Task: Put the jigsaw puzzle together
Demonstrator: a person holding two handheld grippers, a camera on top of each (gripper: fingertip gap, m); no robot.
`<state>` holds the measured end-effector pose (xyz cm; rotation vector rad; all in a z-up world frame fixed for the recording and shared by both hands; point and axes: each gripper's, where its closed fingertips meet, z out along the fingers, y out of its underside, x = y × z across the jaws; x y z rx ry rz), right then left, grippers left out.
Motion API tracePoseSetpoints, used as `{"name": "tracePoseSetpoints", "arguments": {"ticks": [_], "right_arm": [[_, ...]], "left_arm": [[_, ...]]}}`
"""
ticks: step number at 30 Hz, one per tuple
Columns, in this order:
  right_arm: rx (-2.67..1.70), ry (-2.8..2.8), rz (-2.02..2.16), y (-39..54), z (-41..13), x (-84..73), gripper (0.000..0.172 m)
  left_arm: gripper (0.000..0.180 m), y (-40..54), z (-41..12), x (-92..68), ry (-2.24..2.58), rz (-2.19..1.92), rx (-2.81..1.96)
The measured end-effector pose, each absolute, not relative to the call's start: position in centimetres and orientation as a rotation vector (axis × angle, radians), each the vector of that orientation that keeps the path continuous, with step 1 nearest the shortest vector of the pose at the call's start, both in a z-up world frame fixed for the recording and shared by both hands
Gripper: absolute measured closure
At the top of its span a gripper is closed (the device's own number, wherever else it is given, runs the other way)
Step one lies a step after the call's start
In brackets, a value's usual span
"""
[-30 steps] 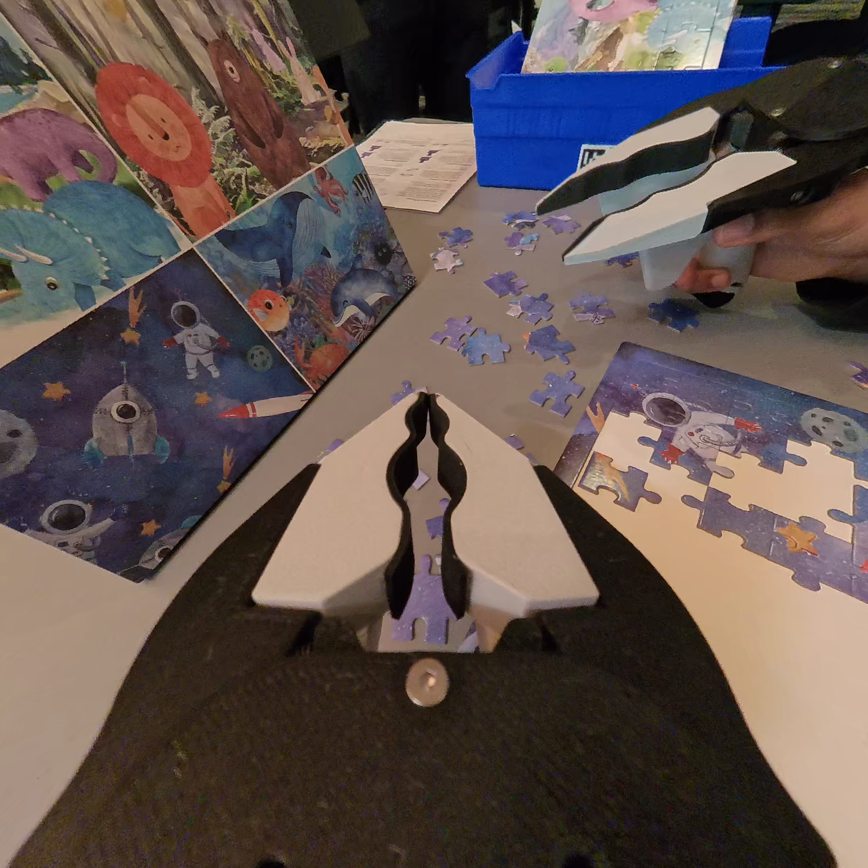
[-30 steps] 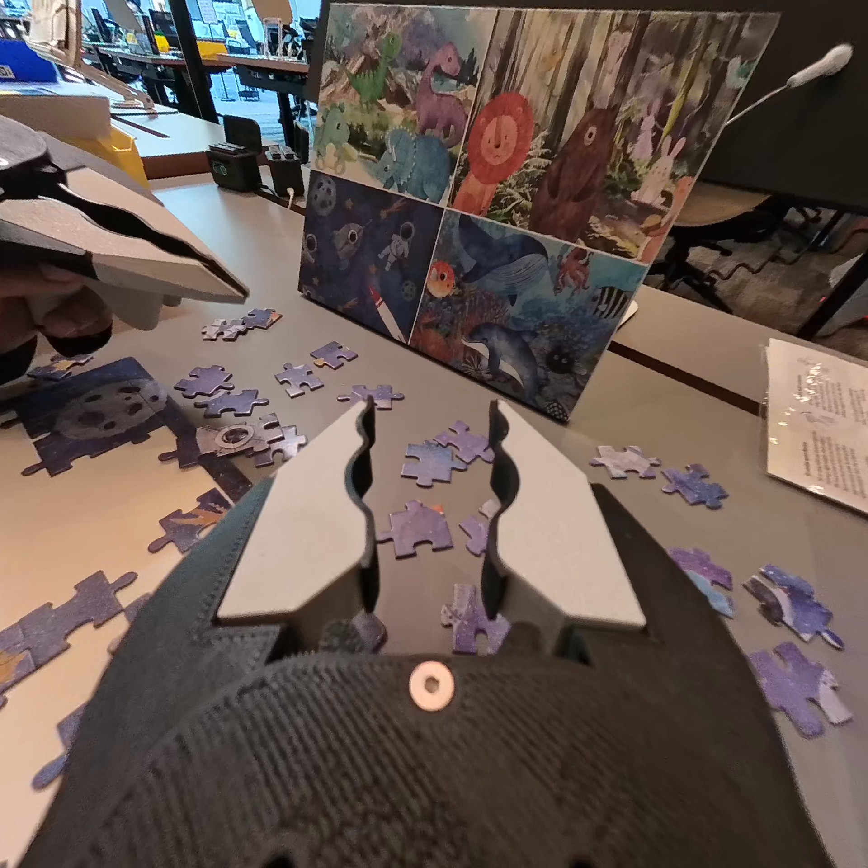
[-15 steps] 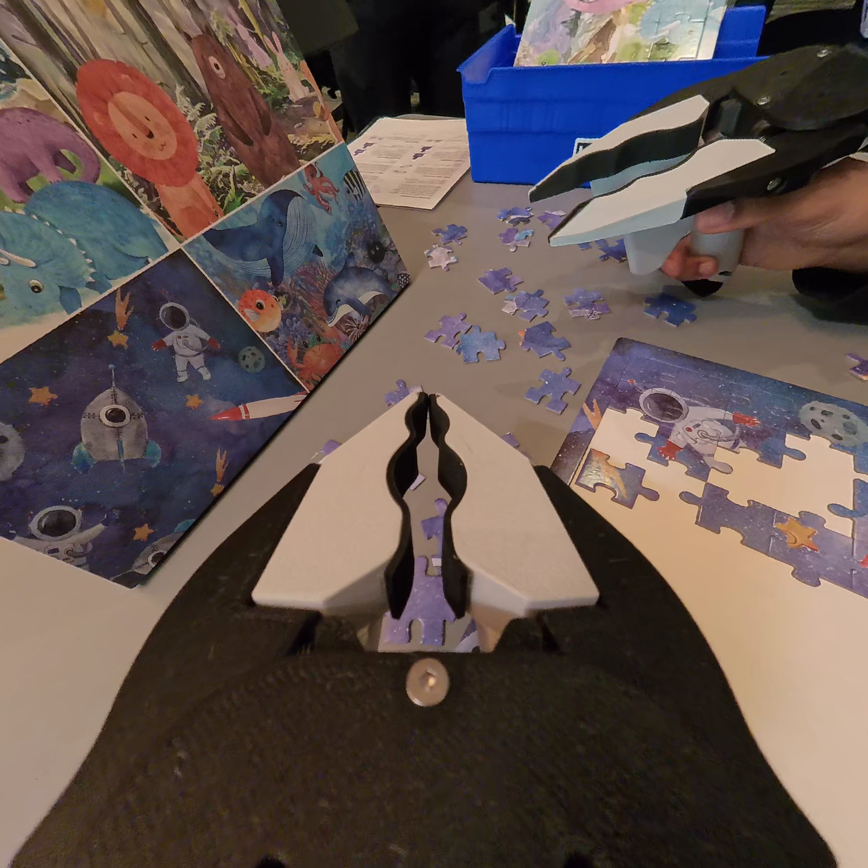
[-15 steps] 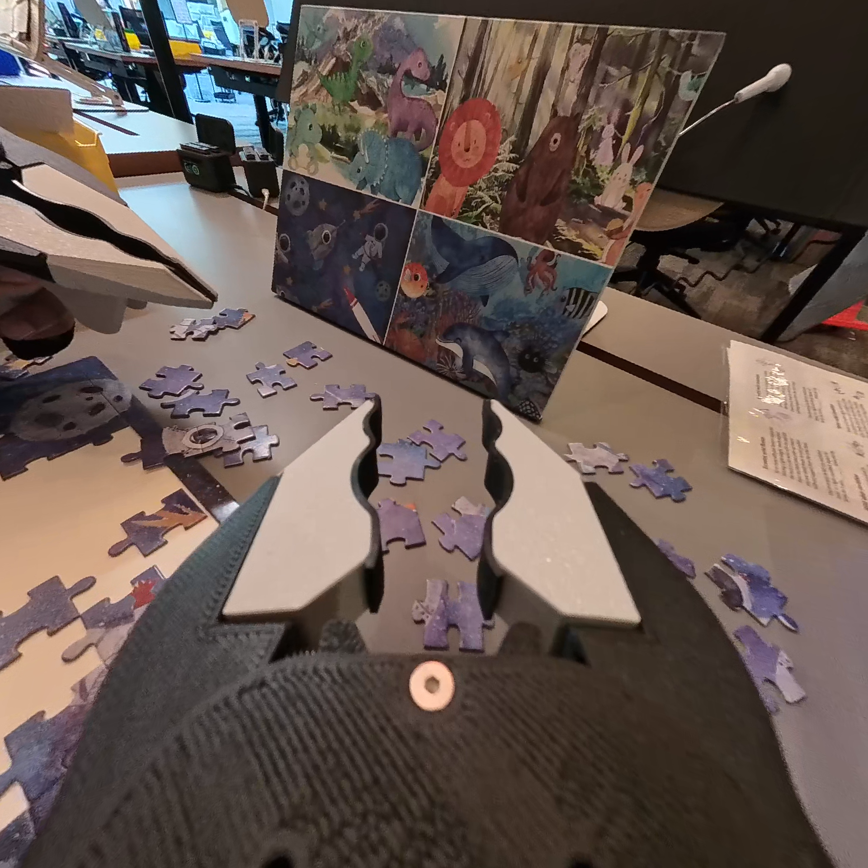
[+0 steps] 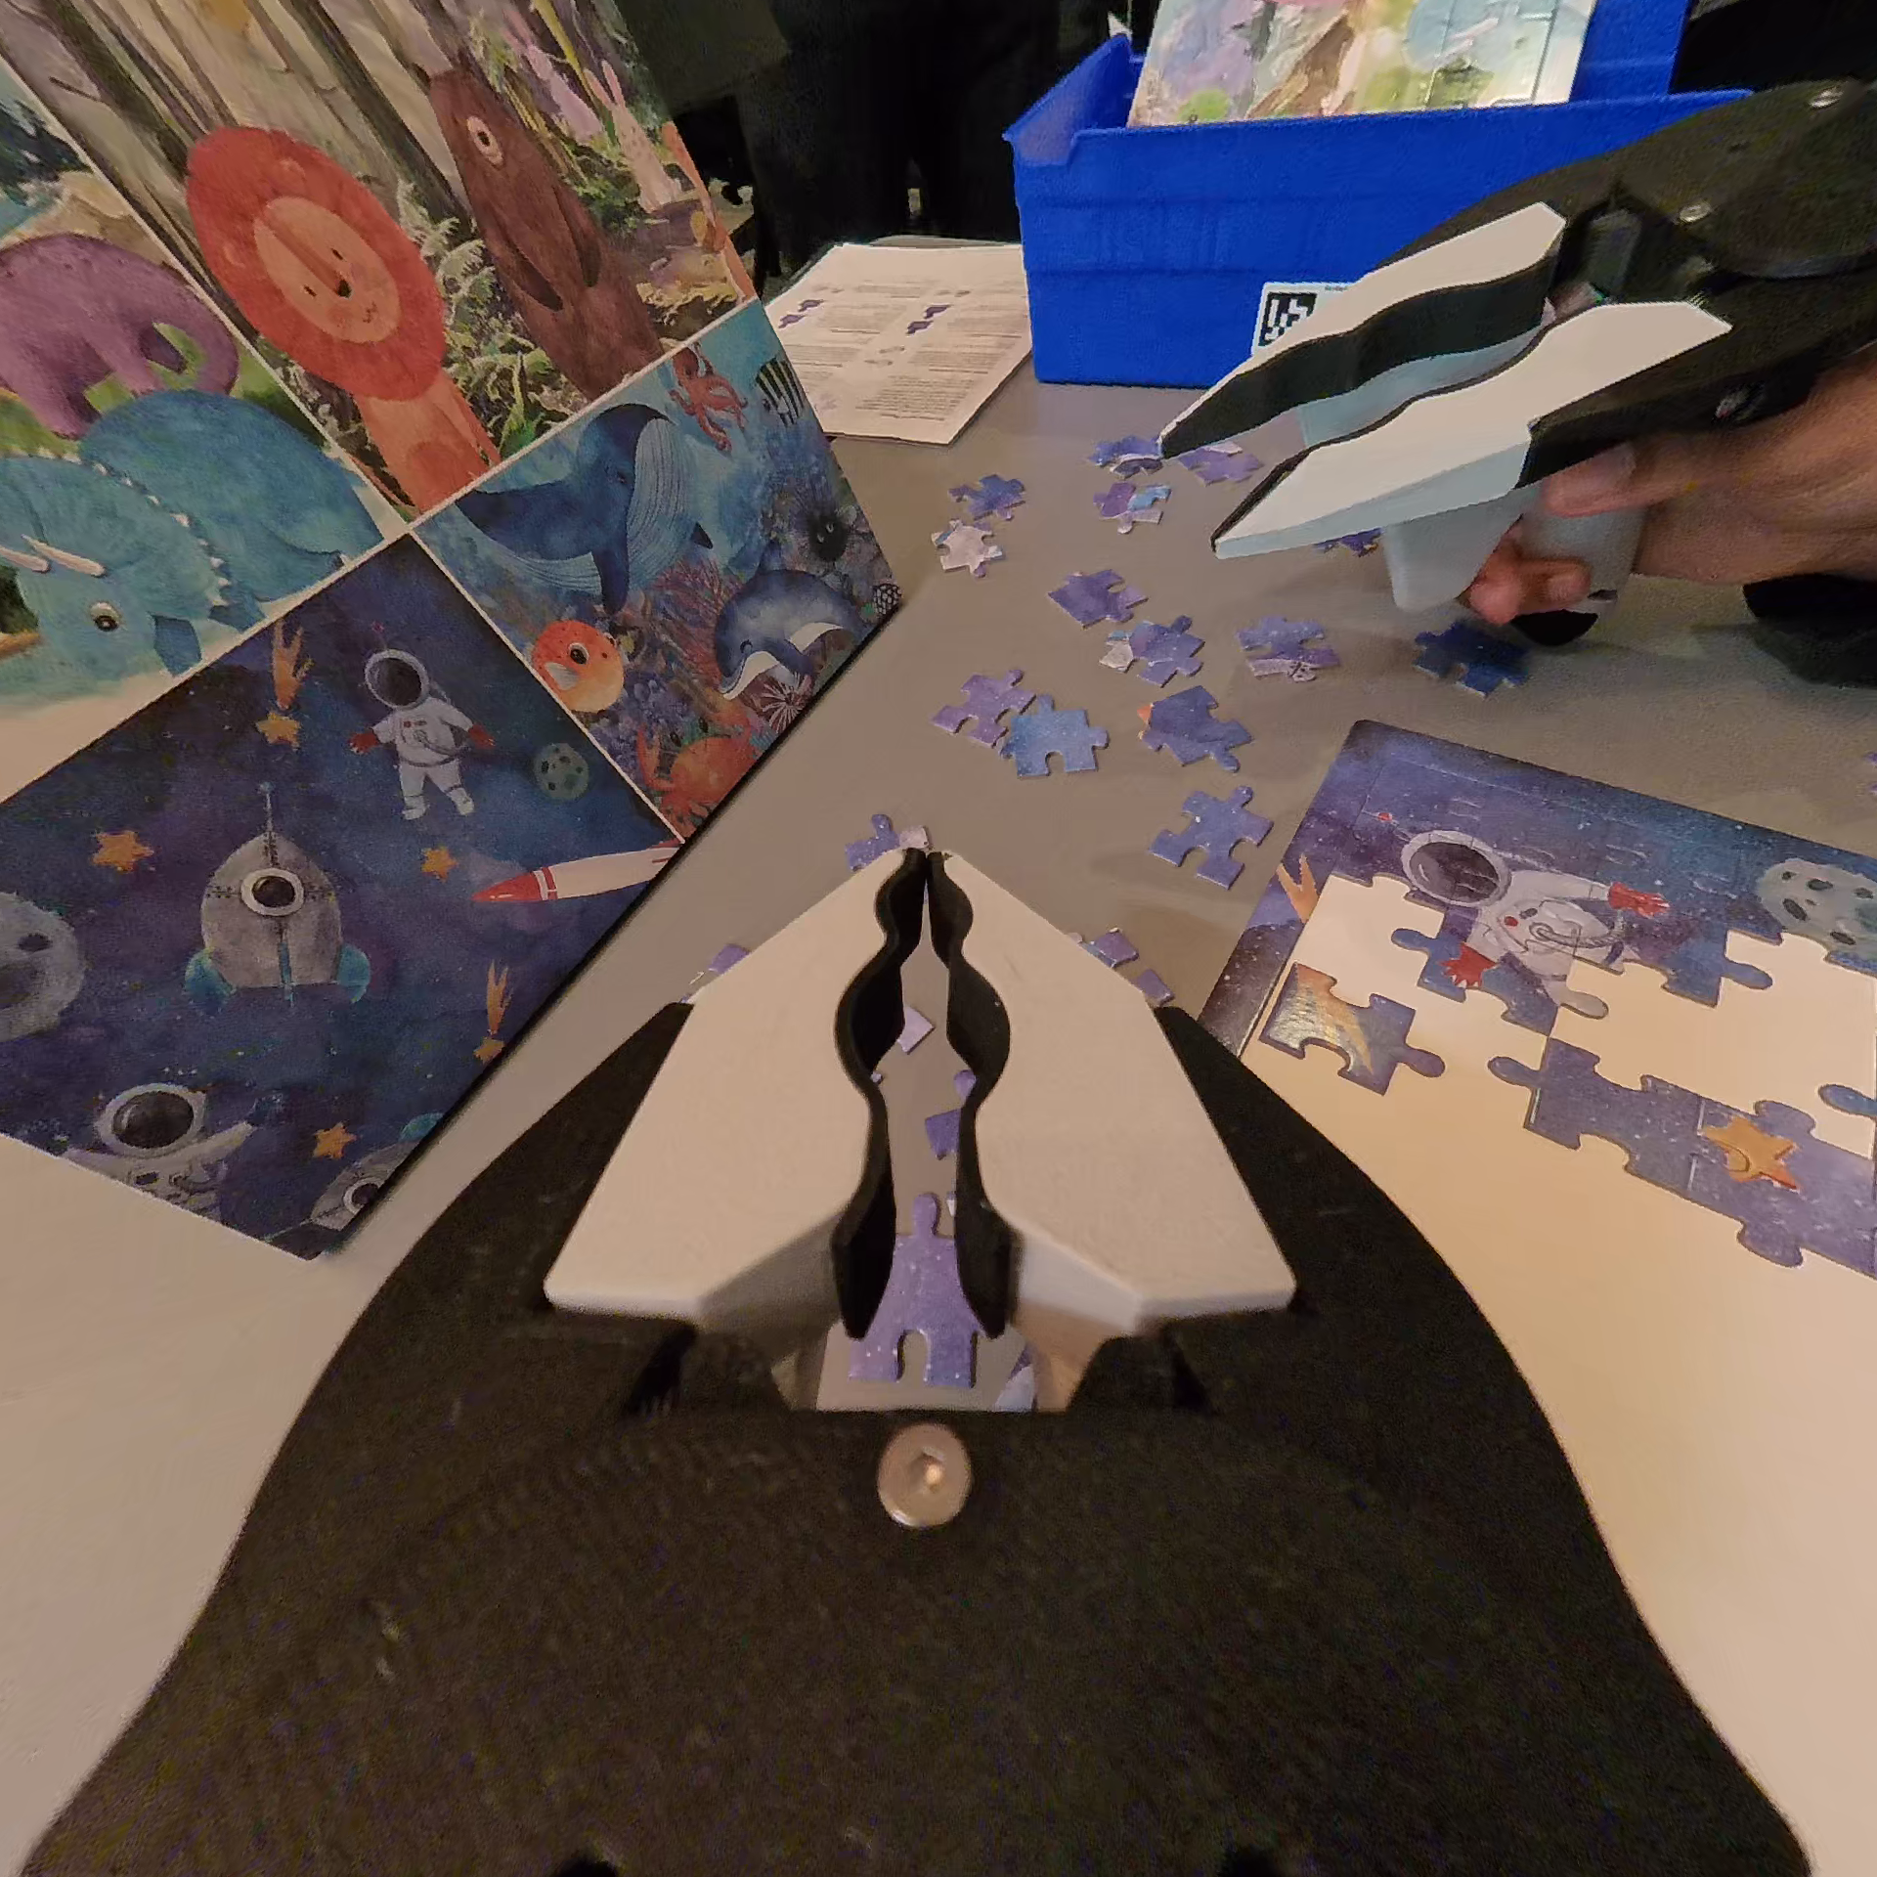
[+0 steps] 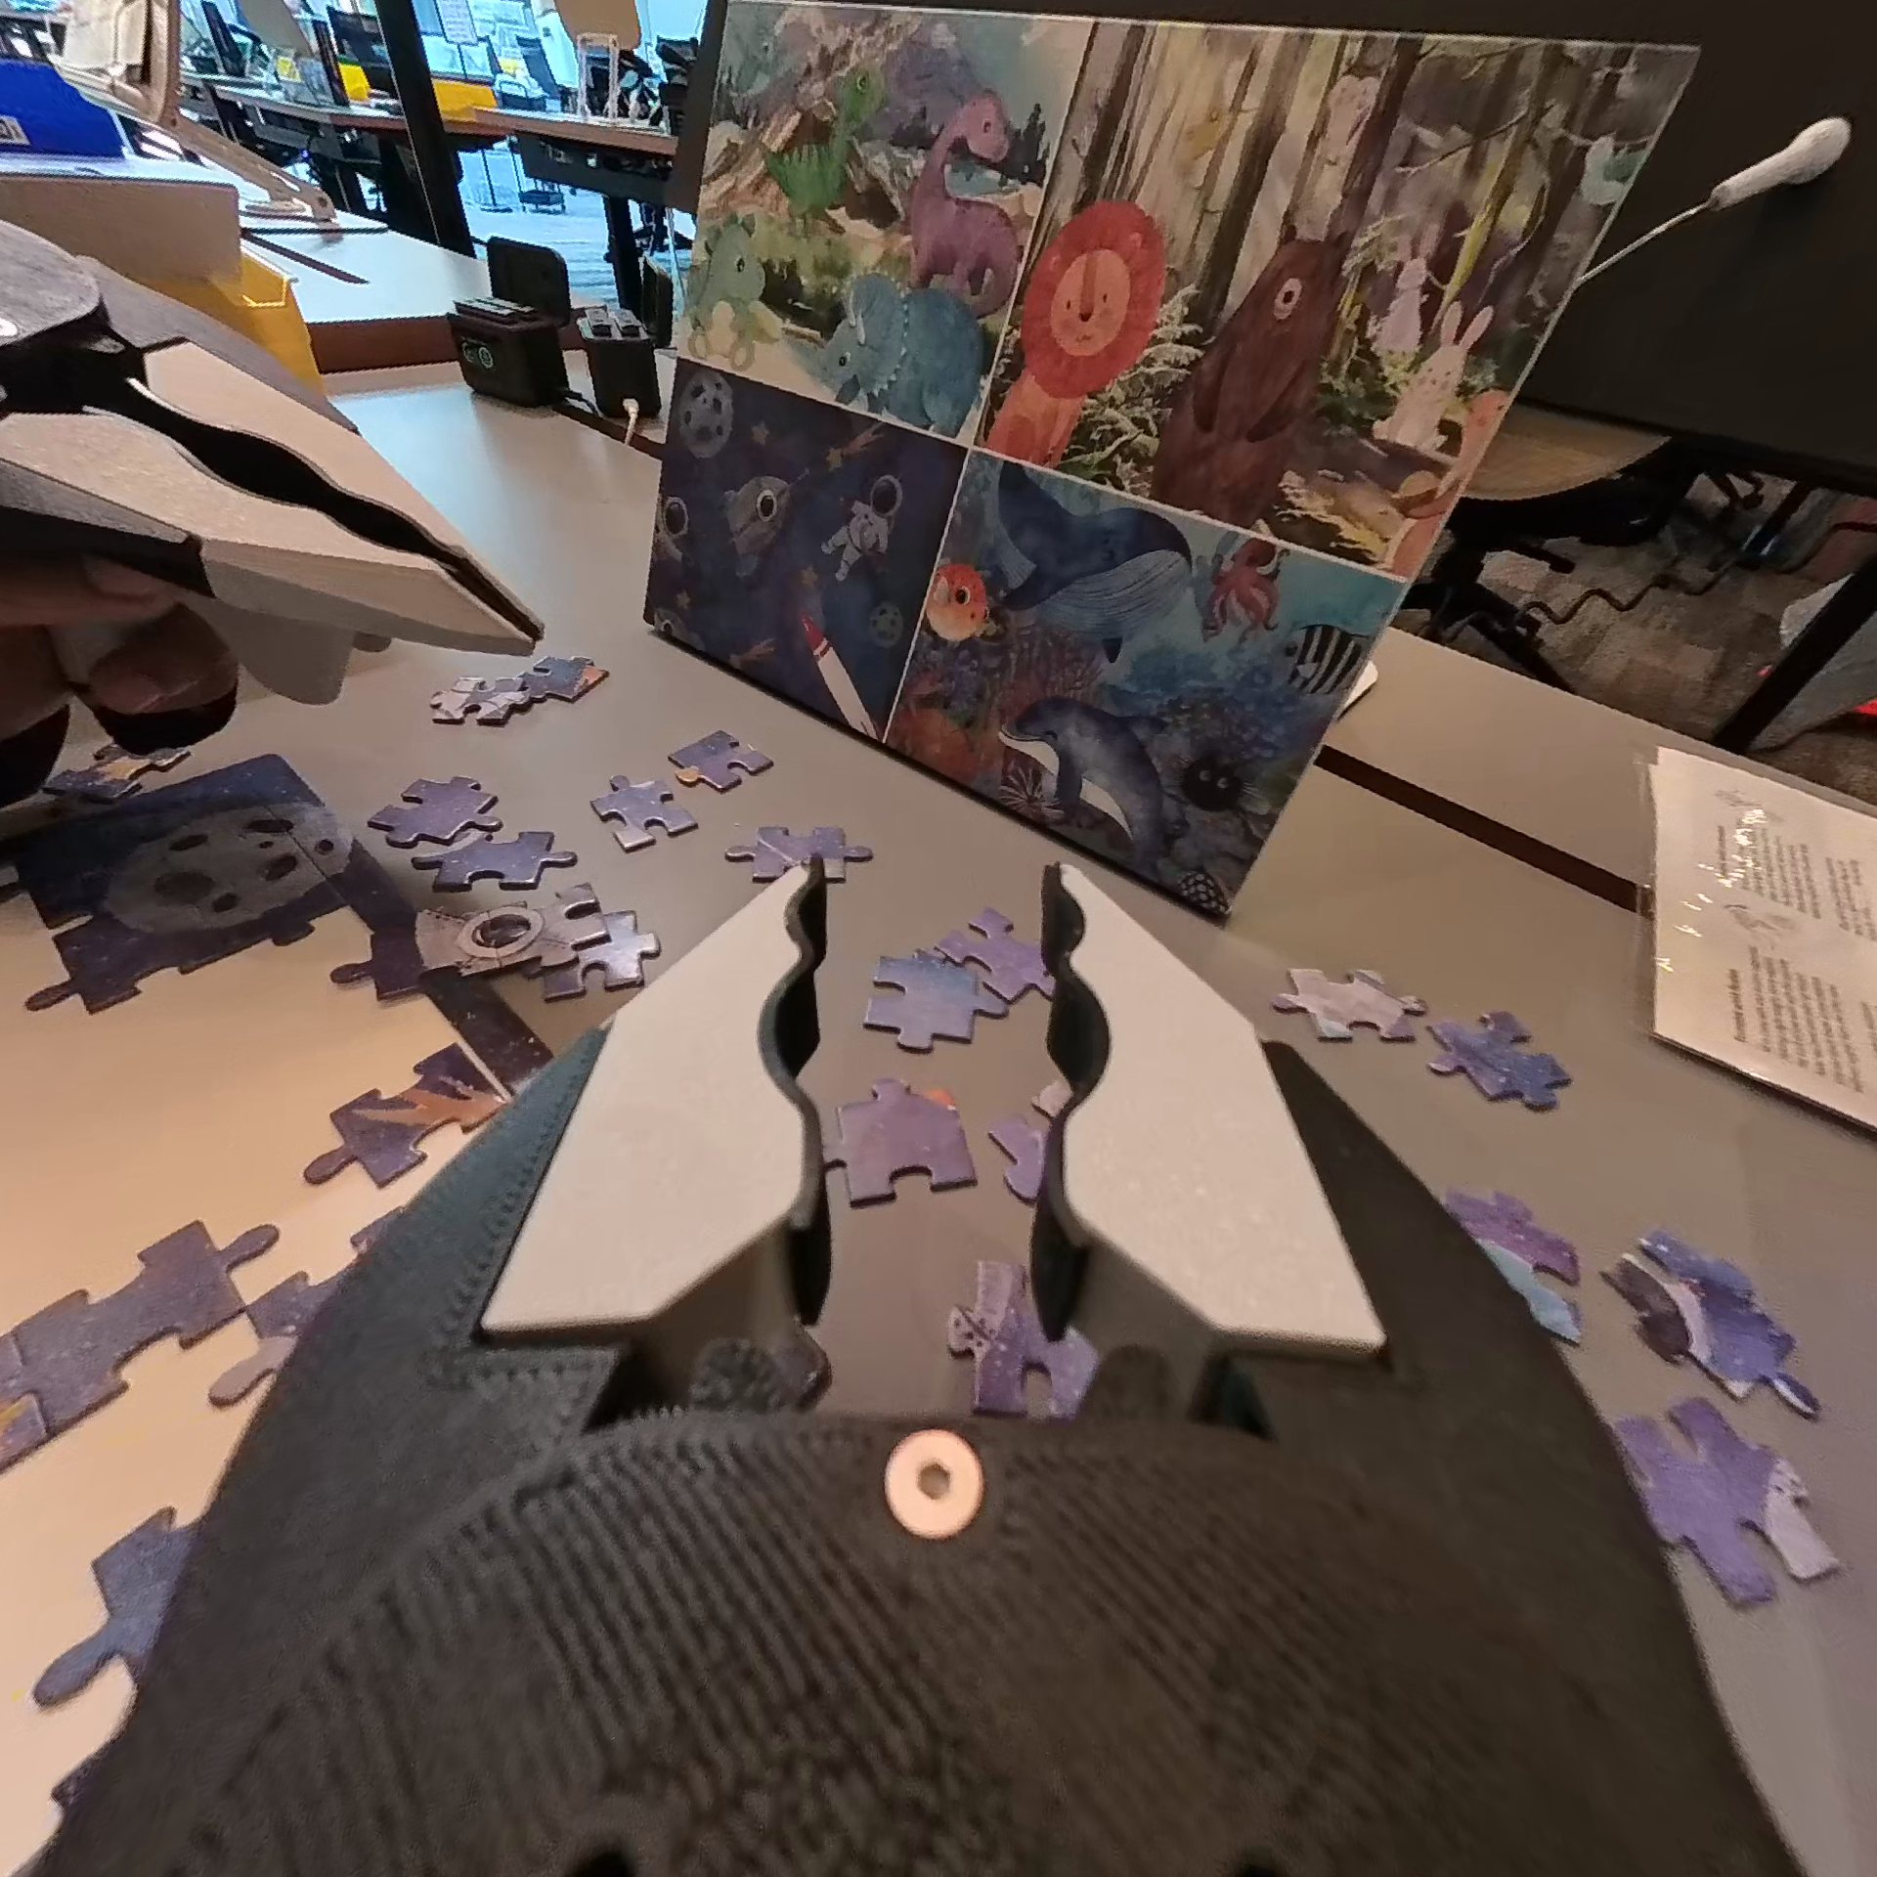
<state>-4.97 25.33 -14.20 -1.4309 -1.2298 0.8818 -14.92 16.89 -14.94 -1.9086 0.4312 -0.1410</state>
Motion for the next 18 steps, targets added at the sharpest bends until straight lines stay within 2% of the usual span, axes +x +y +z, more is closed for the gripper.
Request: {"name": "tracePoseSetpoints", "arguments": {"ticks": [18], "right_arm": [[-1.442,-1.241,0.882,25.38,-14.64,-5.00,0.131]], "left_arm": [[0.180,17.00,-14.82,-15.04,0.418,-0.127,-1.905]]}}
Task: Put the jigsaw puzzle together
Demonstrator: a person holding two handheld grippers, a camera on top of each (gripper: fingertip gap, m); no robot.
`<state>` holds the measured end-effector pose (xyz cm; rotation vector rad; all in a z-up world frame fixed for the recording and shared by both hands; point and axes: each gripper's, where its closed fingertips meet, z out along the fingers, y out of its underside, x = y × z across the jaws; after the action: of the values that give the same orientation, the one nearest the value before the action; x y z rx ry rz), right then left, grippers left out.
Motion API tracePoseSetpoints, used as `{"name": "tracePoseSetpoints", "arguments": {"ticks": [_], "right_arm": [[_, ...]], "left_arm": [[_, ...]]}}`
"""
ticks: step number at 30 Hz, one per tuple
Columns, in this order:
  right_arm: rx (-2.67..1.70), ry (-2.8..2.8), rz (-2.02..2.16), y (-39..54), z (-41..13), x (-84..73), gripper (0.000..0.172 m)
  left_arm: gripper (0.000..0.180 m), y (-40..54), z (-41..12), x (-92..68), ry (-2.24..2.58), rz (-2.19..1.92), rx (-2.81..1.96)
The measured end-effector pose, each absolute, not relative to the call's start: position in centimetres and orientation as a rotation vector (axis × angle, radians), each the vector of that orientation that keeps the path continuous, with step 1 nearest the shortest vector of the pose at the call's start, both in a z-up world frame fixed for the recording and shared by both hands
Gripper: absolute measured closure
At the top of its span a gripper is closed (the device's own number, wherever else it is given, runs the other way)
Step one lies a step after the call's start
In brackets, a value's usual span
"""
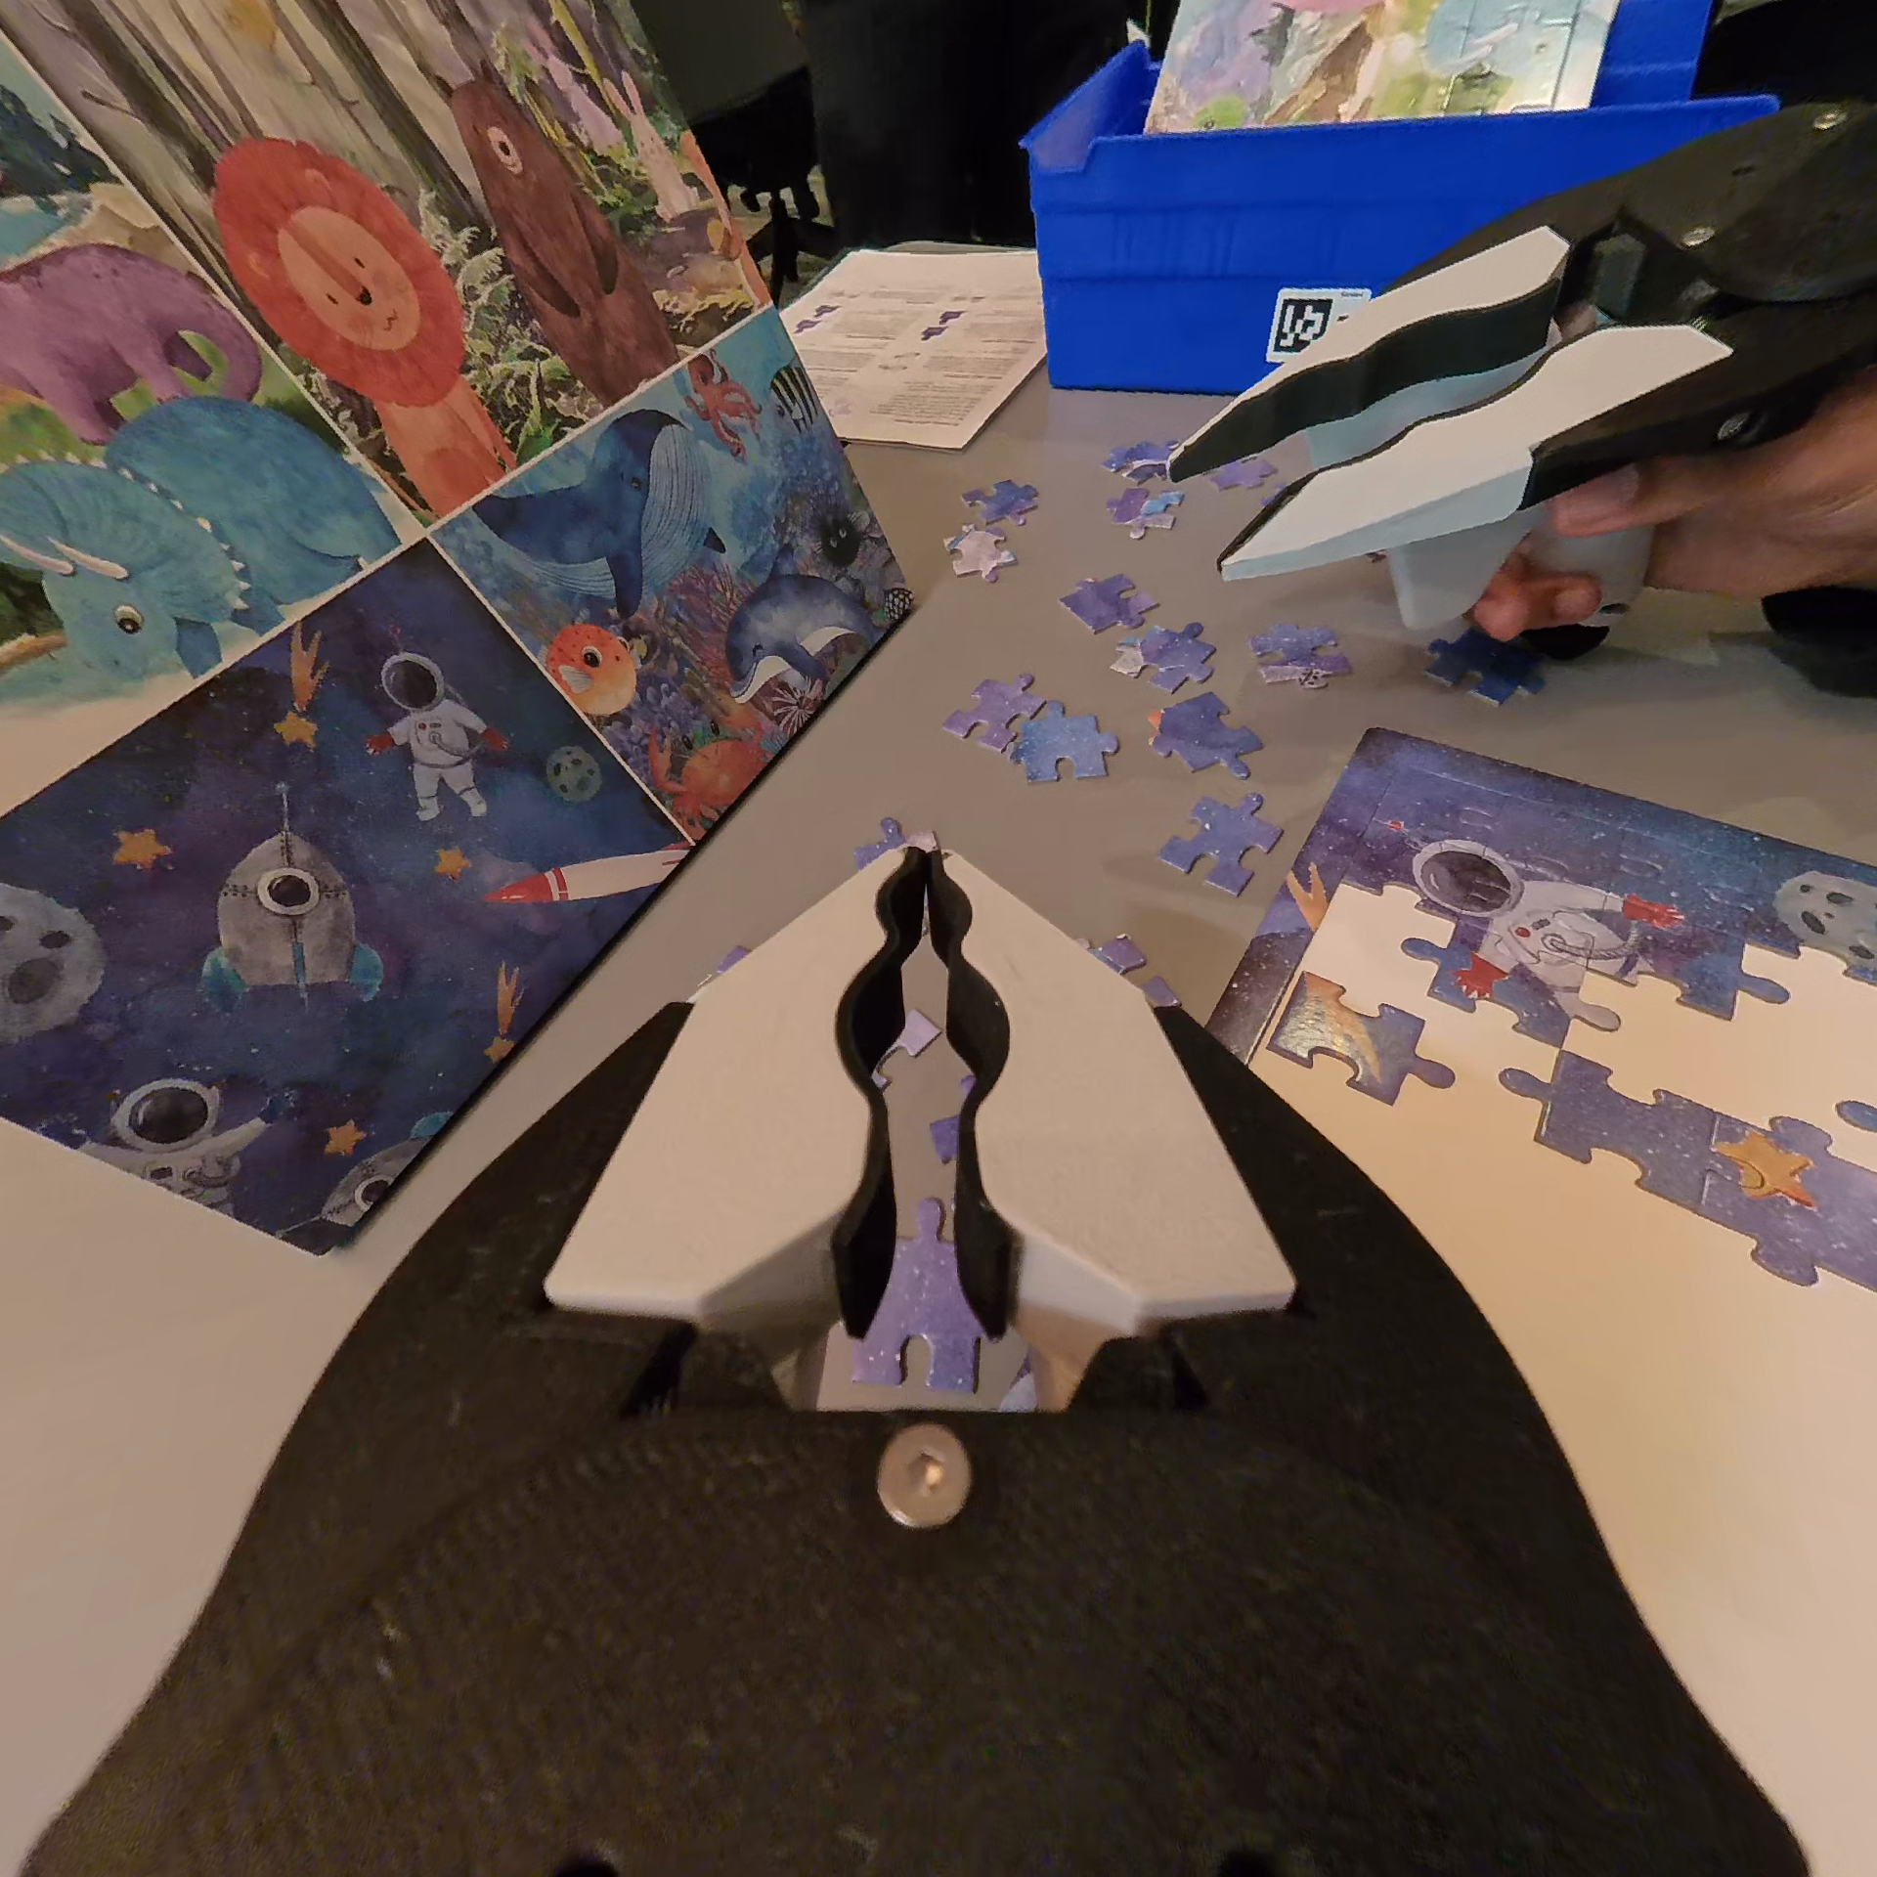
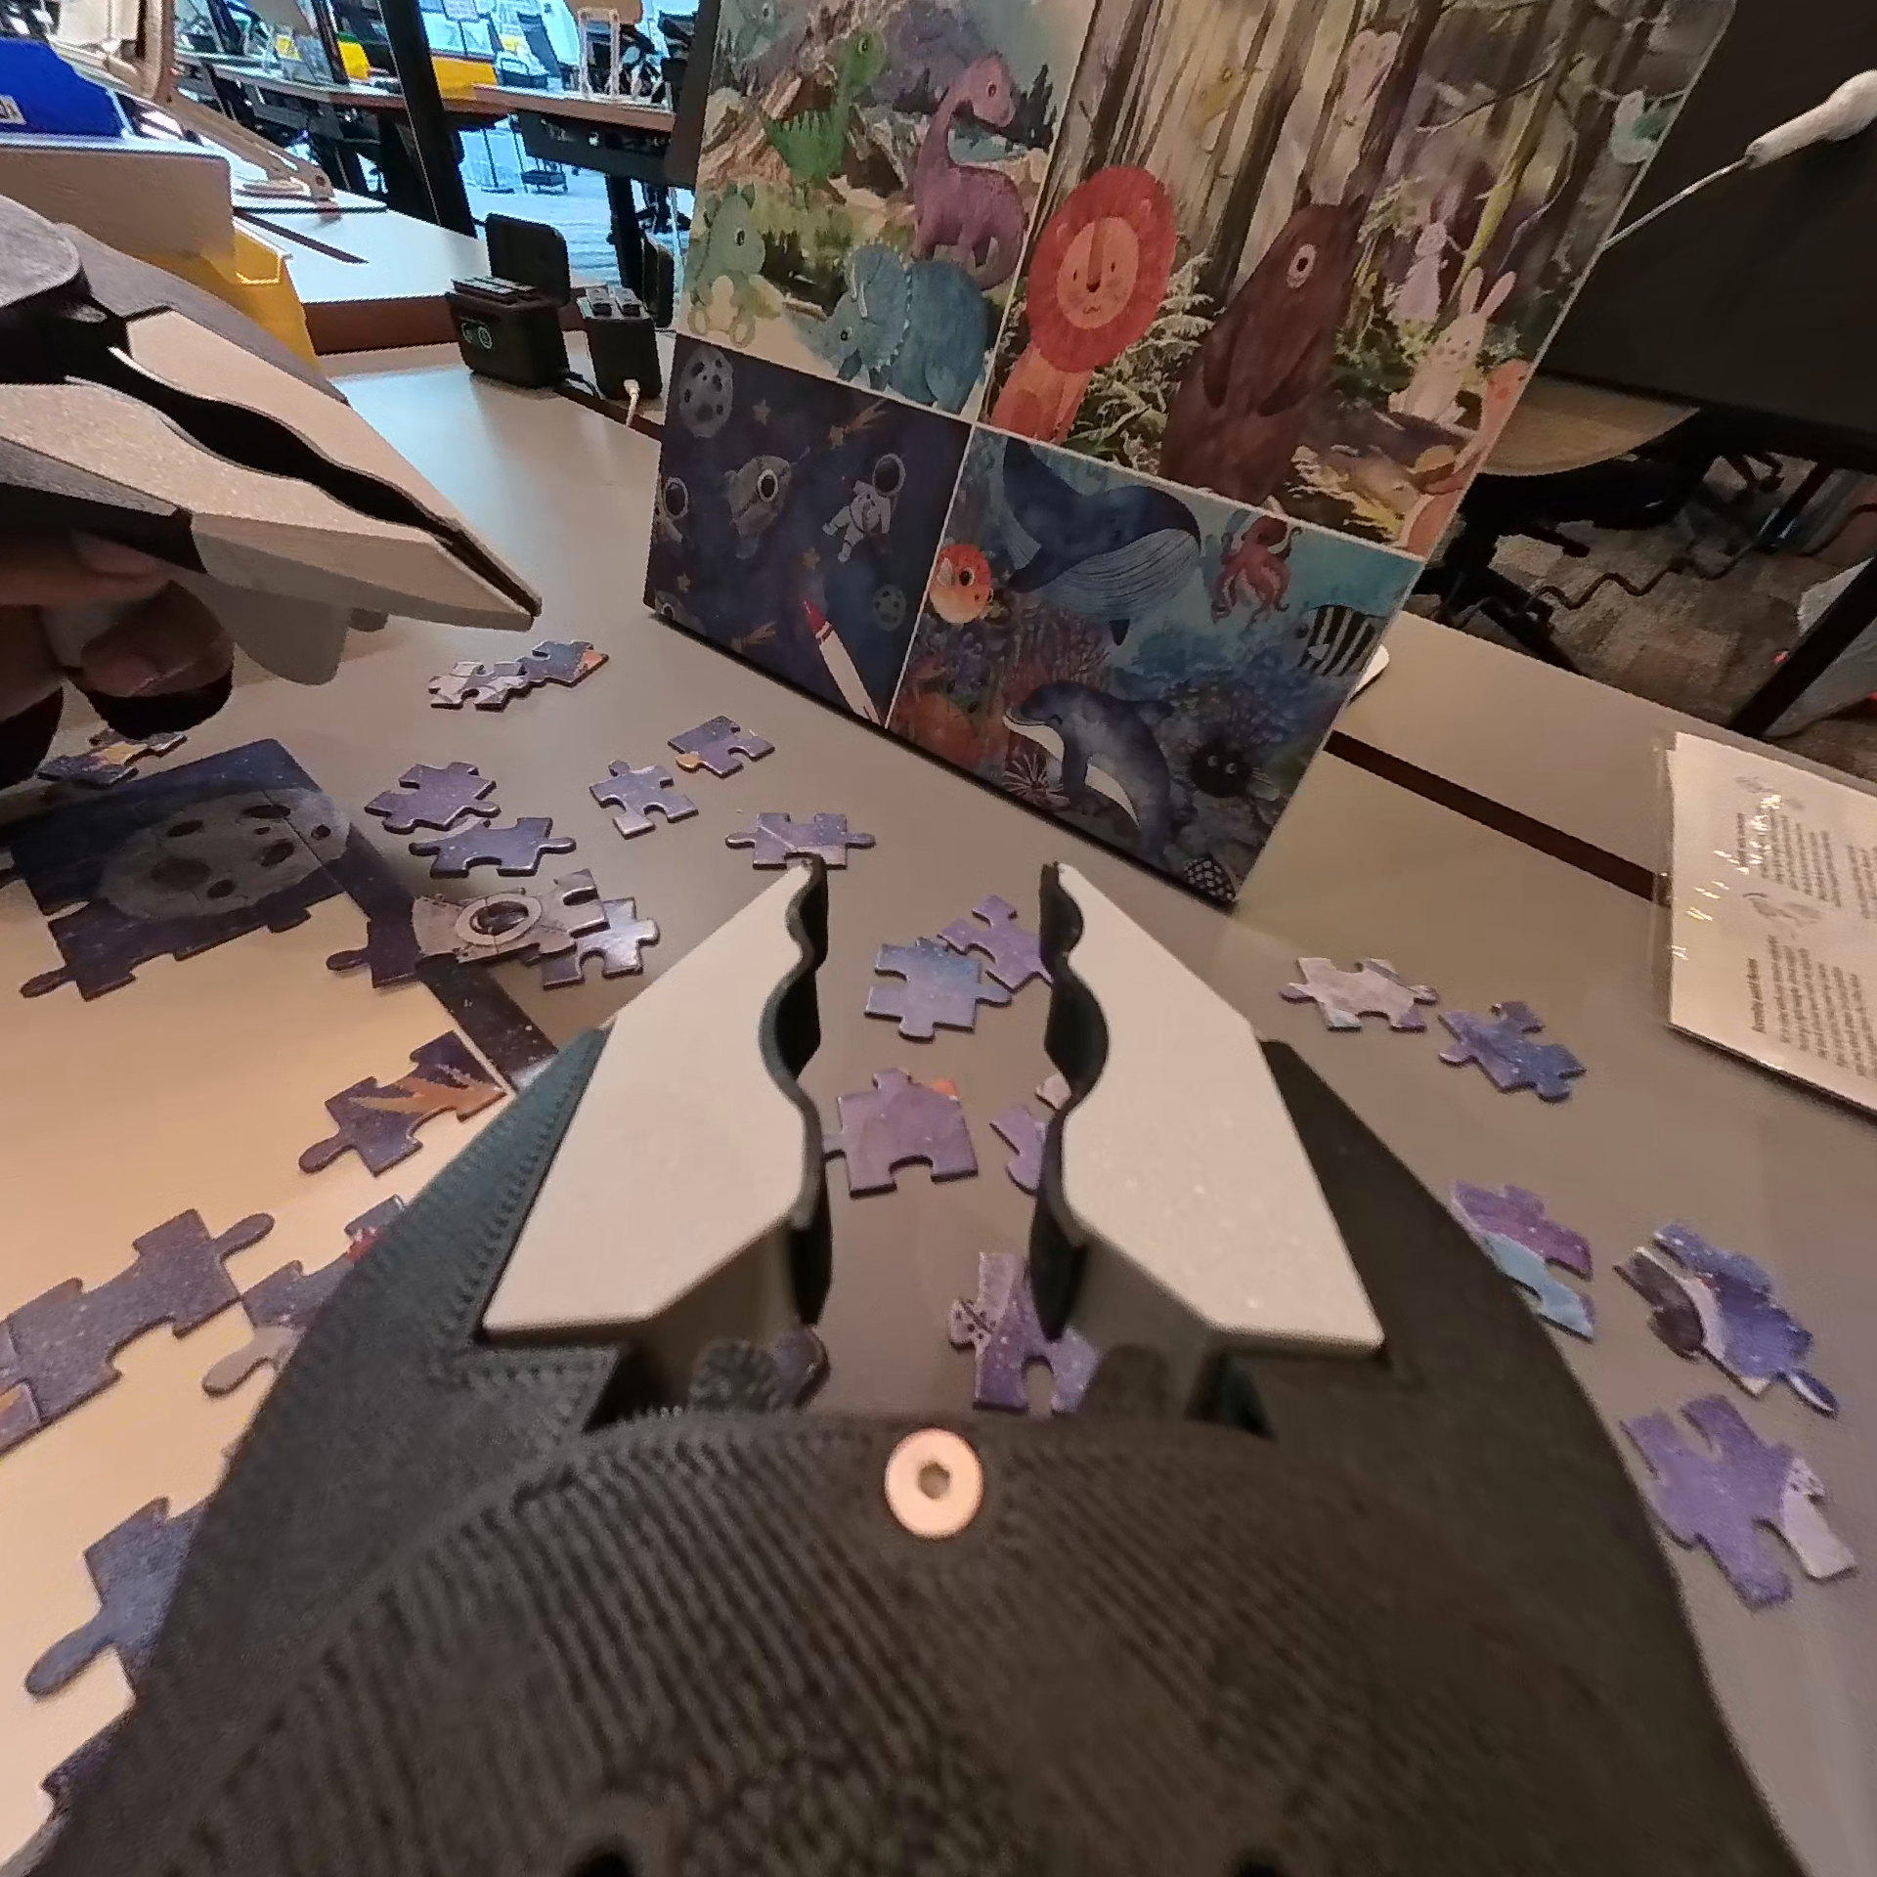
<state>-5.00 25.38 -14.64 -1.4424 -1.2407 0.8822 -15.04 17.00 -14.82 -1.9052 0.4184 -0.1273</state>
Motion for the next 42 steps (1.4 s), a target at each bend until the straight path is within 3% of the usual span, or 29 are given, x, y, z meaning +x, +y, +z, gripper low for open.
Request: {"name": "tracePoseSetpoints", "arguments": {"ticks": [24,28,34,37,38,39,40,42], "right_arm": [[-1.443,-1.259,0.876,25.2,-14.8,-5.1,0.130],[-1.461,-1.302,0.889,24.9,-15.4,-5.2,0.118],[-1.446,-1.347,0.950,23.9,-15.3,-5.3,0.108],[-1.423,-1.389,0.956,23.4,-15.5,-5.3,0.118],[-1.413,-1.415,0.958,23.1,-15.7,-5.3,0.125],[-1.401,-1.449,0.966,22.7,-15.9,-5.2,0.144],[-1.388,-1.482,0.984,22.3,-16.0,-5.2,0.165],[-1.376,-1.502,1.009,21.9,-16.0,-5.1,0.172]], "left_arm": [[0.180,17.0,-15.1,-14.9,0.429,-0.127,-1.916],[0.180,16.9,-15.1,-14.7,0.440,-0.145,-1.921],[0.138,16.7,-16.3,-13.3,0.488,-0.272,-1.978],[0.124,16.6,-16.8,-12.7,0.506,-0.316,-1.992],[0.120,16.6,-16.9,-12.6,0.508,-0.324,-1.995],[0.120,16.6,-17.0,-12.5,0.511,-0.333,-1.994],[0.120,16.6,-16.9,-12.4,0.510,-0.339,-1.991],[0.134,16.6,-16.6,-12.5,0.504,-0.340,-1.976]]}}
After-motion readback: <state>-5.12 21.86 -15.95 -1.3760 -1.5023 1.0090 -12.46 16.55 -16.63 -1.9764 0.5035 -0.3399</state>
